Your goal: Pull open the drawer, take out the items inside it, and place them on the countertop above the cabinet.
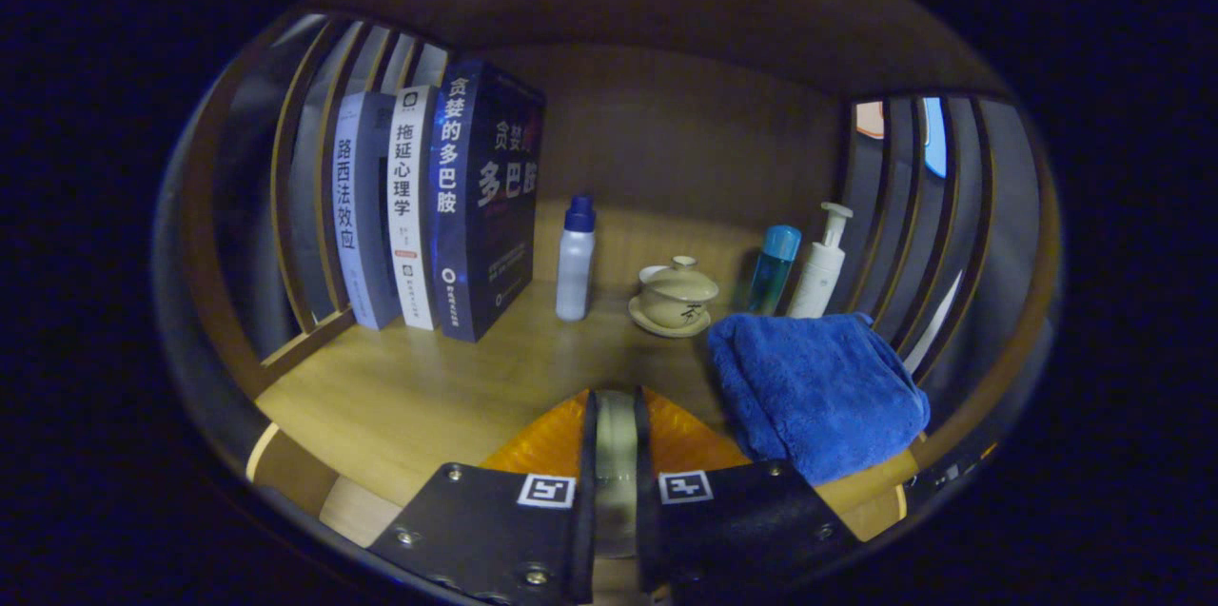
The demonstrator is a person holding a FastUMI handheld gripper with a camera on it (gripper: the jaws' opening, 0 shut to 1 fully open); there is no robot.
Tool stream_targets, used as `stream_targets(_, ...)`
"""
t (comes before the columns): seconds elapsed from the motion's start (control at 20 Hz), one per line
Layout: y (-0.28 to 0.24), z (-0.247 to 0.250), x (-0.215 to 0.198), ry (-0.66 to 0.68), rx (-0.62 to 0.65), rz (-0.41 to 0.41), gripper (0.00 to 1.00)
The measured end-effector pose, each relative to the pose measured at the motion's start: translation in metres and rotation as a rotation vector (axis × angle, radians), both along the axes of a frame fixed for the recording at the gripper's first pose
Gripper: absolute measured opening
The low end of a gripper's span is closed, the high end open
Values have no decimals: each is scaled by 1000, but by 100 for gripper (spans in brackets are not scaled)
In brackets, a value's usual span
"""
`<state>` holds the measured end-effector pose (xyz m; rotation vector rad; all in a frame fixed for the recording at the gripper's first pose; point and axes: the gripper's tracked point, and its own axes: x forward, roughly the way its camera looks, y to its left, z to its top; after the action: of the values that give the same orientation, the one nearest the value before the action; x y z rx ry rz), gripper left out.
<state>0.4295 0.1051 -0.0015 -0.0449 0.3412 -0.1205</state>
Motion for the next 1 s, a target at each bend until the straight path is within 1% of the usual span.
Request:
stream_targets(0.1,-3,2,-2,-1,-5,3,18)
stream_targets(0.15,-3,6,-5,-14,-10,8,22)
stream_targets(0.2,-5,11,-8,-32,-20,8,23)
stream_targets(0.25,-6,20,-13,-62,-23,11,28)
stream_targets(0.35,-5,43,-36,-118,-15,22,55)
stream_targets(0.5,-4,68,-77,-170,14,54,56)
stream_targets(0.6,0,74,-110,-191,39,90,56)
stream_targets(0.75,4,67,-166,-197,51,131,56)
stream_targets(0.95,7,48,-226,-219,37,141,56)
stream_targets(1.0,7,43,-238,-225,37,139,58)
